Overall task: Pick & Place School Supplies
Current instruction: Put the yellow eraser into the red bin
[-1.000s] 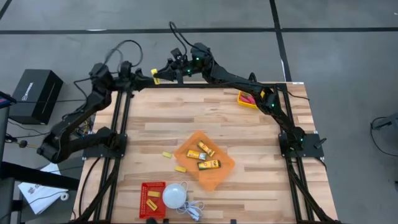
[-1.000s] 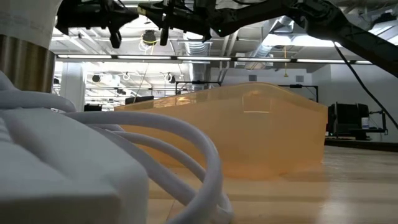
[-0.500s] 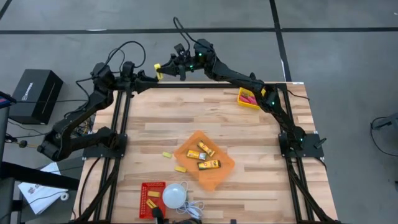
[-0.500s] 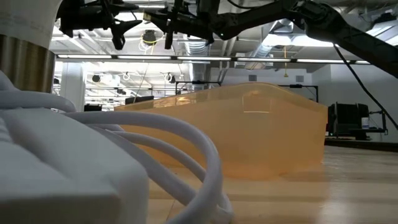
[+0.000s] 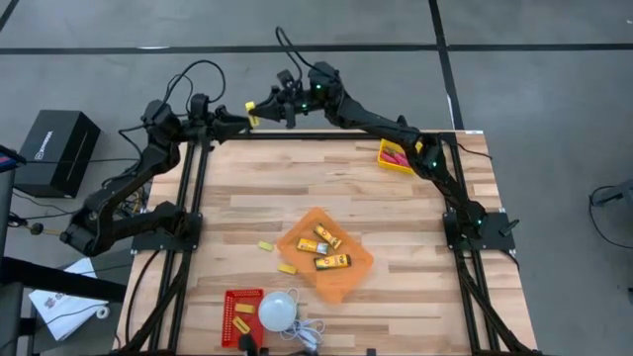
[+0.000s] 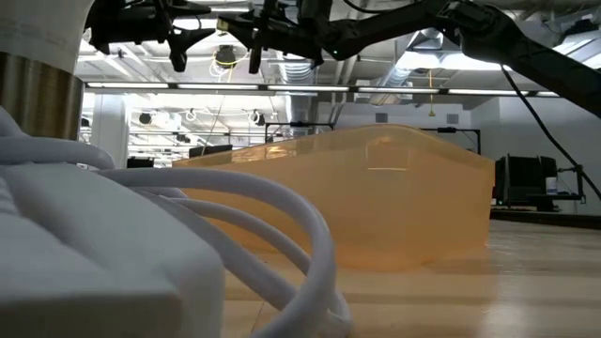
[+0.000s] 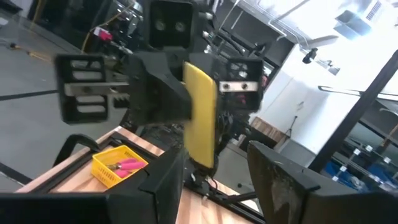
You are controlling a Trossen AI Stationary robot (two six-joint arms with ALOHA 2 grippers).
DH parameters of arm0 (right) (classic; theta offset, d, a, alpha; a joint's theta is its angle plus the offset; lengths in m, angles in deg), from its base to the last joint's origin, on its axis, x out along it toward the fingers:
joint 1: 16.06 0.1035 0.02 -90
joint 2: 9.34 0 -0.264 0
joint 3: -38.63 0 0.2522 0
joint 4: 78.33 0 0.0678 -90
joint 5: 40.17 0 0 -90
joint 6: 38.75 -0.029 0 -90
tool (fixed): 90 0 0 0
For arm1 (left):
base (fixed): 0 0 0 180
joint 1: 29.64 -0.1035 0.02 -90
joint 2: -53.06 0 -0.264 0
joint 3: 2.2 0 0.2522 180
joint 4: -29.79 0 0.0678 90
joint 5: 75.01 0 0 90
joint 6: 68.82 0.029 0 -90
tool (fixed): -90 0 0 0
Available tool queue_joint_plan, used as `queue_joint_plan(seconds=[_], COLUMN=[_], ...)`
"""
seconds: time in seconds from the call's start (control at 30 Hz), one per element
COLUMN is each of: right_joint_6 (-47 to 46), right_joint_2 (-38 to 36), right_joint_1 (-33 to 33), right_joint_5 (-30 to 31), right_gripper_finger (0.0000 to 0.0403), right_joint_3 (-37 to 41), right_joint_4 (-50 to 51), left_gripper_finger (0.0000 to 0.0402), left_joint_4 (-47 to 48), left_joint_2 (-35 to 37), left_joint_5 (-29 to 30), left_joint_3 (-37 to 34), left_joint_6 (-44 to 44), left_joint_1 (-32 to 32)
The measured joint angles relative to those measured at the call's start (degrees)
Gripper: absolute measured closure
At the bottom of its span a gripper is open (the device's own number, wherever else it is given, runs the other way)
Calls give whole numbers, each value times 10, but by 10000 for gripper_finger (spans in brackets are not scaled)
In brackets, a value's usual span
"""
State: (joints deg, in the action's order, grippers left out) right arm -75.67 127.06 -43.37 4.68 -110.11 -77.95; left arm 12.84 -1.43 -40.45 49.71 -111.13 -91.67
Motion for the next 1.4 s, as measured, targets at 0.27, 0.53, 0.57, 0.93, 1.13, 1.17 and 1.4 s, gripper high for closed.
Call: queue_joint_plan(seconds=[0.27, 0.53, 0.57, 0.93, 1.13, 1.17, 1.4], right_joint_6=[-2, -2, -2, -13, -13, -13, -15], right_joint_2=[0, 0, 0, 0, 0, 0, 0], right_joint_1=[10, 19, 18, 19, 26, 26, 34], right_joint_5=[2, 23, 27, 42, 46, 47, 47], right_gripper_finger=[381, 381, 381, 381, 381, 381, 381], right_joint_3=[0, 0, 0, 0, 0, 0, 0], right_joint_4=[0, -7, -8, -33, -32, -32, -18], left_gripper_finger=[231, 231, 231, 245, 247, 246, 249], left_joint_4=[-3, -4, -4, -6, -11, -13, -21], left_joint_2=[-4, -4, -4, -10, -15, -15, -15], left_joint_5=[4, 5, 5, 8, 16, 16, 15], left_joint_3=[0, 0, 0, 0, 0, 0, 1], left_joint_6=[0, 2, 2, 4, 6, 7, 11], left_joint_1=[0, 0, 0, 18, 29, 29, 29])
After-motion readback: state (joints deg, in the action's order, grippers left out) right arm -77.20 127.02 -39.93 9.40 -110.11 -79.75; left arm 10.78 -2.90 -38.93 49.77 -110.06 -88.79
